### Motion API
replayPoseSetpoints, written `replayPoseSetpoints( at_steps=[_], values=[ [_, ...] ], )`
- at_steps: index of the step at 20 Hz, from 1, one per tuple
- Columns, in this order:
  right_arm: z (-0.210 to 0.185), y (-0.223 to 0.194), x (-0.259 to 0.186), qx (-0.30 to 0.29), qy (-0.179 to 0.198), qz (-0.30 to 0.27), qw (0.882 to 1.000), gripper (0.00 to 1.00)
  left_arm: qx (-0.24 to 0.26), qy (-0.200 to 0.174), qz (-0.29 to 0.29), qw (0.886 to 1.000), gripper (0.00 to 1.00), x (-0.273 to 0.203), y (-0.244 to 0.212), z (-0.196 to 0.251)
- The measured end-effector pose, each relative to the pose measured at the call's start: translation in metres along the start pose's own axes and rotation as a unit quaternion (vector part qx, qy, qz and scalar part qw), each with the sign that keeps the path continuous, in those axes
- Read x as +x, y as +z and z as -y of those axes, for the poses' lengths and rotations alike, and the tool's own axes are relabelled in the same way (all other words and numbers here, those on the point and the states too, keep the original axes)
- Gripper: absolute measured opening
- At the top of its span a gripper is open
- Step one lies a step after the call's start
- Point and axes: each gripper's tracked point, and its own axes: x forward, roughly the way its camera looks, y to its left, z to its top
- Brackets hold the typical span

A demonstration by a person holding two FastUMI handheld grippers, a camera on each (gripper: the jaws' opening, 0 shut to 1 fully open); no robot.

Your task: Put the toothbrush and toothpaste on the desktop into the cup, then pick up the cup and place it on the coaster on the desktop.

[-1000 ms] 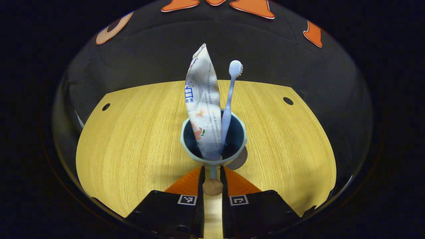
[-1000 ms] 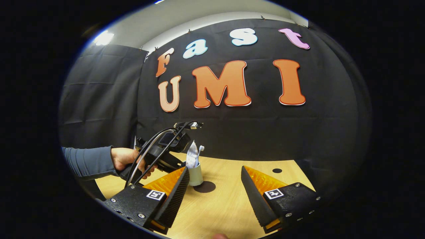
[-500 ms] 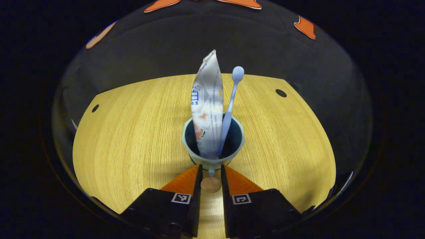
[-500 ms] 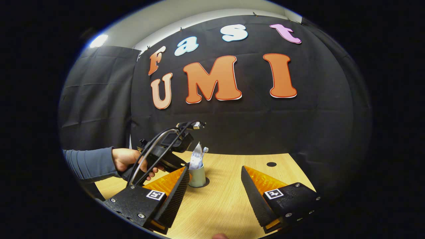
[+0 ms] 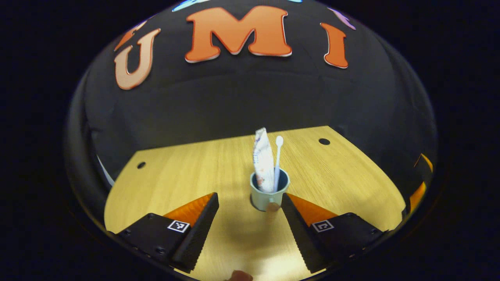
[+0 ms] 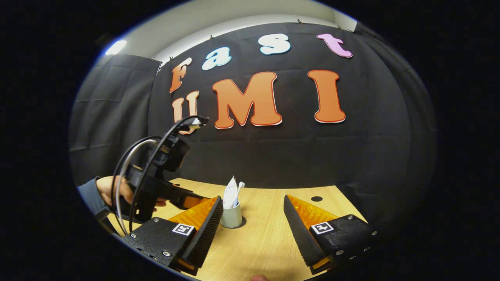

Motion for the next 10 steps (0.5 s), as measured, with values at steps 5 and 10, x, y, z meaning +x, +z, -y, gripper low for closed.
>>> replayPoseSetpoints(
  at_steps=[5,10],
  values=[
    [-0.035,0.016,-0.001,-0.010,0.002,0.030,1.000,0.93,-0.023,0.021,0.103,0.994,0.97,-0.076,0.013,-0.038],
    [-0.074,0.014,-0.002,-0.029,0.028,0.044,0.998,0.93,-0.005,0.065,0.176,0.982,0.96,-0.133,0.004,-0.083]
  ],
)
